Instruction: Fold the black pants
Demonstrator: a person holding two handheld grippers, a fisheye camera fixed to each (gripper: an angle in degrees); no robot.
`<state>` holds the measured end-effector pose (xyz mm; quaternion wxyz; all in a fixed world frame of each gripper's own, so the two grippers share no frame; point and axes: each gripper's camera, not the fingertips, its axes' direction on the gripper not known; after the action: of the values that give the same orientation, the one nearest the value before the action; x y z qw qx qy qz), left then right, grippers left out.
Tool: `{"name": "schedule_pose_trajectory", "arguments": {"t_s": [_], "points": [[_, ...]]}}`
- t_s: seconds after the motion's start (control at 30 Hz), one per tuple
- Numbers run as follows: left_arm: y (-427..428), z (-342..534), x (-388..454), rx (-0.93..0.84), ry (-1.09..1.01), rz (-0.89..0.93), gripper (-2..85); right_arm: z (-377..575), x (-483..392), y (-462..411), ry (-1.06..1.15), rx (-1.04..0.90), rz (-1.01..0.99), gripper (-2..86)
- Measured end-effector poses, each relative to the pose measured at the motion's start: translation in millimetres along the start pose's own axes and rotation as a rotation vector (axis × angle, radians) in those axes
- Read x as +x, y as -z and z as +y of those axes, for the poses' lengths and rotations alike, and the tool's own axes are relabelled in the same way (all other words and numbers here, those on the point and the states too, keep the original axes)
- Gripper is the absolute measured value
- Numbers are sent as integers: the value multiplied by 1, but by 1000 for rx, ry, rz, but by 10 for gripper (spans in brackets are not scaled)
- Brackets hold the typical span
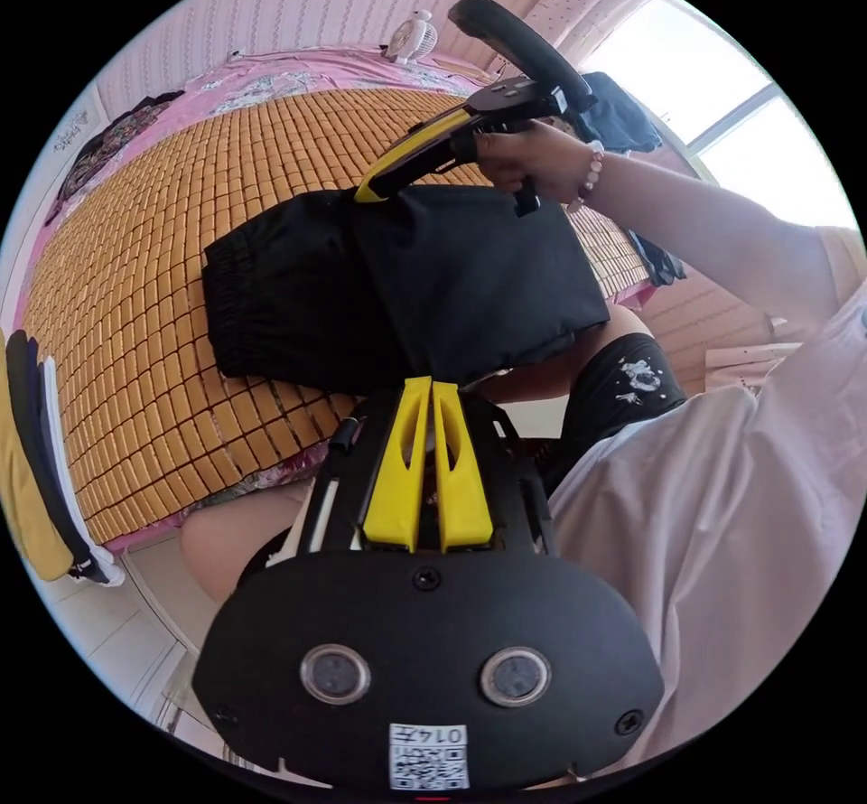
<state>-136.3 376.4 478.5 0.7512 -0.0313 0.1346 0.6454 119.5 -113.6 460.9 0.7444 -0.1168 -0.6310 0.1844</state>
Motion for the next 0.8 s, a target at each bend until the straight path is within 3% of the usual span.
{"name": "schedule_pose_trajectory", "arguments": {"t_s": [0.27,0.53,0.7,0.8], "points": [[-41,-15,-26,-112,74,17,28,-16,6,-56,-54,-145,99,69],[-40,-17,-39,-53,155,62,81,-29,4,-70,14,-204,93,63],[-80,-33,-38,-157,141,31,51,-22,0,-51,52,-166,89,8],[-75,-33,-31,-134,99,23,3,-9,-5,-25,70,-107,93,0]]}}
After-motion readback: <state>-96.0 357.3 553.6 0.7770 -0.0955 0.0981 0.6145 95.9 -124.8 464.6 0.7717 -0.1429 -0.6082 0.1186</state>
